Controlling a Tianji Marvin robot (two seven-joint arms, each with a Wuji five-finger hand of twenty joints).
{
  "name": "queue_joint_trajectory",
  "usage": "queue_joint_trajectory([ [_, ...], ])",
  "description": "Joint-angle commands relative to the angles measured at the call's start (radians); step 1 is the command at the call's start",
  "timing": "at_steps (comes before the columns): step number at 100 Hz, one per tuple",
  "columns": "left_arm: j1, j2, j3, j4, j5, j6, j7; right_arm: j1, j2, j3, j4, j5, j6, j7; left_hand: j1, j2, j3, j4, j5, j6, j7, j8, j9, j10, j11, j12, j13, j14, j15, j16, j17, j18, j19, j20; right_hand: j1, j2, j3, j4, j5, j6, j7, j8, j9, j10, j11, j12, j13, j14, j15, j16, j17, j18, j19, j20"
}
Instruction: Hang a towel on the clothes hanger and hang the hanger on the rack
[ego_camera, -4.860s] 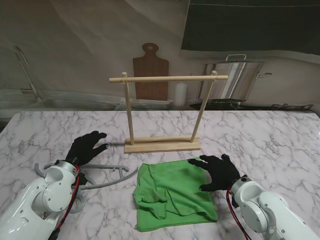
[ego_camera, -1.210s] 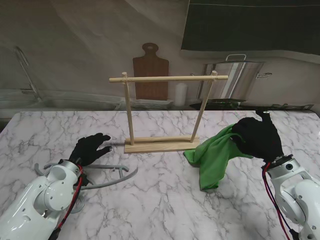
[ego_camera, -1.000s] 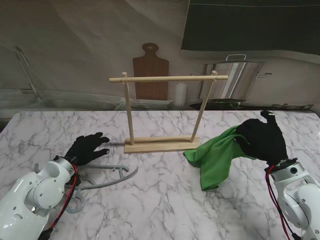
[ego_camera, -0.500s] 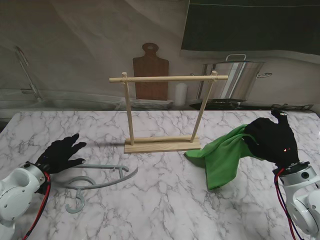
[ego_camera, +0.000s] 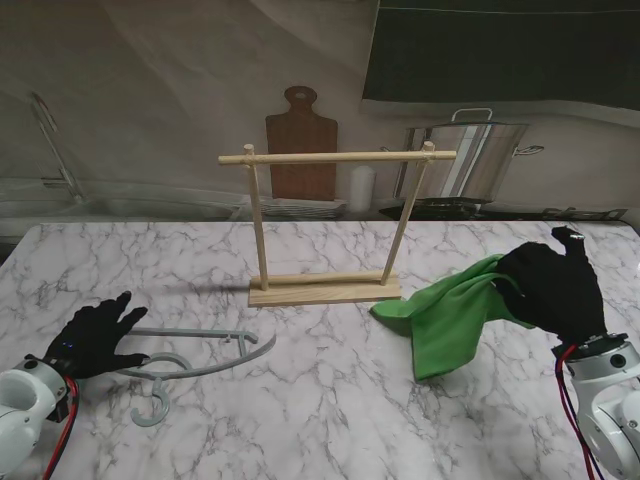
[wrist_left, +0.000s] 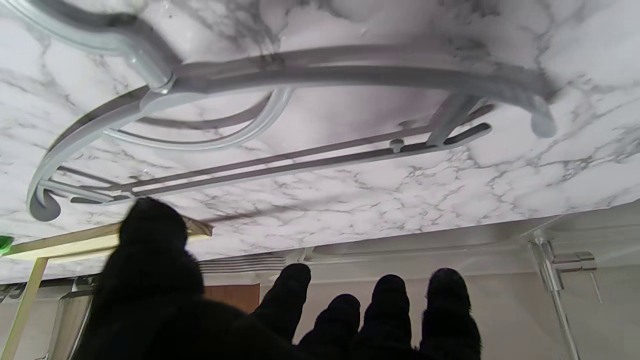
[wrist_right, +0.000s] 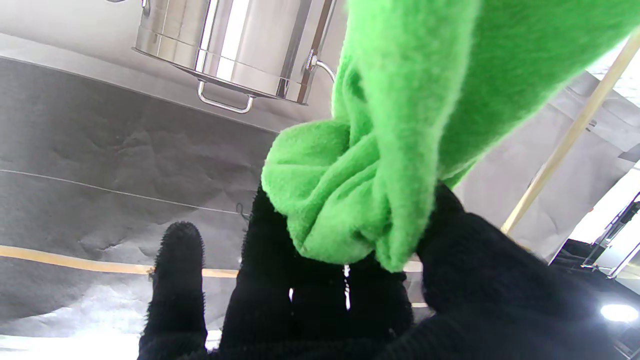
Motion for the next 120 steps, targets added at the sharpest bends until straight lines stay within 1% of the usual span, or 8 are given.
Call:
queue_joint_trajectory([
  [1, -0.01, 0.008, -0.005, 0.012, 0.0, -0.015, -0.038, -0.007, -0.002, 0.001, 0.003, -0.001, 0.008, -0.006, -0.047, -0.06, -0.014, 0.005, -0.046, 0.02, -0.028, -0.03, -0.046, 0.019, -0.015, -0.02, -0.022, 0.003, -0.01, -0.023, -0.01, -0.019, -0.171, -0.019, 0.024, 0.053, 0.038, -0.002, 0.054, -0.064, 0.048, 0.046, 0.02, -0.032, -0.014, 0.017, 0.017, -0.006, -0.025, 0.013, -0.026, 0.024, -0.014, 0.014],
  [16, -0.042, 0.02, -0.013, 0.033, 0.018, -0.058, -0.097, -0.006, -0.003, -0.003, 0.004, 0.002, 0.01, -0.007, -0.073, -0.161, -0.007, 0.004, -0.077, 0.004, -0.034, -0.064, -0.054, 0.018, -0.016, -0.021, -0.015, 0.001, -0.008, -0.025, 0.003, -0.044, -0.17, -0.025, 0.024, 0.054, 0.037, -0.002, 0.055, -0.065, 0.047, 0.047, 0.02, -0.032, -0.016, 0.018, 0.017, -0.005, -0.026, 0.014, -0.032, 0.026, -0.02, 0.012],
  [28, -0.08, 0.032, -0.014, 0.06, 0.019, -0.102, -0.159, -0.005, -0.003, -0.006, 0.003, 0.002, 0.012, -0.001, -0.074, -0.176, 0.001, 0.007, -0.086, 0.014, -0.033, -0.077, -0.054, 0.022, -0.016, -0.022, -0.005, 0.002, -0.004, -0.025, 0.016, -0.055, -0.167, -0.028, 0.025, 0.054, 0.037, -0.001, 0.055, -0.065, 0.046, 0.048, 0.02, -0.033, -0.019, 0.02, 0.017, -0.004, -0.027, 0.014, -0.035, 0.028, -0.025, 0.009],
  [33, -0.097, 0.037, -0.012, 0.076, 0.022, -0.126, -0.173, -0.005, -0.003, -0.007, 0.004, 0.003, 0.013, -0.001, -0.074, -0.177, 0.003, 0.007, -0.068, 0.042, -0.021, -0.075, -0.041, 0.025, -0.012, -0.02, 0.004, 0.001, 0.002, -0.023, 0.026, -0.061, -0.164, -0.029, 0.025, 0.054, 0.036, -0.001, 0.056, -0.065, 0.045, 0.048, 0.021, -0.032, -0.019, 0.02, 0.017, -0.005, -0.027, 0.014, -0.039, 0.029, -0.028, 0.008],
  [38, -0.11, 0.041, -0.009, 0.086, 0.017, -0.141, -0.19, -0.005, -0.003, -0.009, 0.004, 0.003, 0.015, -0.001, -0.07, -0.184, 0.005, 0.008, -0.048, 0.108, -0.002, -0.062, -0.021, 0.04, -0.009, -0.019, 0.018, 0.004, 0.009, -0.02, 0.04, -0.065, -0.16, -0.03, 0.025, 0.053, 0.036, -0.001, 0.055, -0.066, 0.045, 0.048, 0.021, -0.031, -0.02, 0.021, 0.017, -0.004, -0.028, 0.014, -0.039, 0.029, -0.03, 0.007],
  [52, -0.135, 0.048, 0.004, 0.114, 0.036, -0.176, -0.195, -0.005, -0.004, -0.015, 0.005, 0.006, 0.024, -0.001, -0.071, -0.186, 0.006, 0.008, -0.069, 0.129, 0.0, -0.038, -0.038, 0.041, -0.018, -0.019, -0.001, 0.001, 0.01, -0.021, 0.034, -0.08, -0.171, -0.046, 0.025, 0.053, 0.035, -0.001, 0.055, -0.064, 0.044, 0.048, 0.022, -0.031, -0.02, 0.022, 0.017, -0.004, -0.028, 0.015, -0.046, 0.032, -0.037, 0.004],
  [90, -0.187, 0.059, 0.094, 0.185, 0.044, -0.167, -0.235, 0.001, -0.005, -0.035, 0.018, 0.013, 0.038, -0.003, -0.07, -0.176, 0.007, 0.009, -0.101, 0.119, -0.03, -0.066, -0.055, 0.028, -0.016, -0.022, -0.025, -0.004, 0.011, -0.024, 0.018, -0.086, -0.175, -0.054, 0.025, 0.054, 0.033, -0.001, 0.057, -0.064, 0.041, 0.05, 0.023, -0.03, -0.021, 0.025, 0.016, -0.002, -0.028, 0.016, -0.059, 0.037, -0.057, -0.007],
  [120, -0.206, 0.061, 0.123, 0.21, 0.072, -0.154, -0.216, -0.001, -0.006, -0.036, 0.022, 0.015, 0.044, -0.007, -0.066, -0.166, 0.007, 0.009, -0.111, 0.125, -0.034, -0.084, -0.055, 0.033, -0.016, -0.022, -0.031, -0.005, 0.013, -0.023, 0.013, -0.086, -0.173, -0.054, 0.026, 0.055, 0.031, 0.0, 0.057, -0.063, 0.039, 0.05, 0.023, -0.03, -0.022, 0.025, 0.016, -0.002, -0.028, 0.017, -0.063, 0.038, -0.065, -0.014],
])
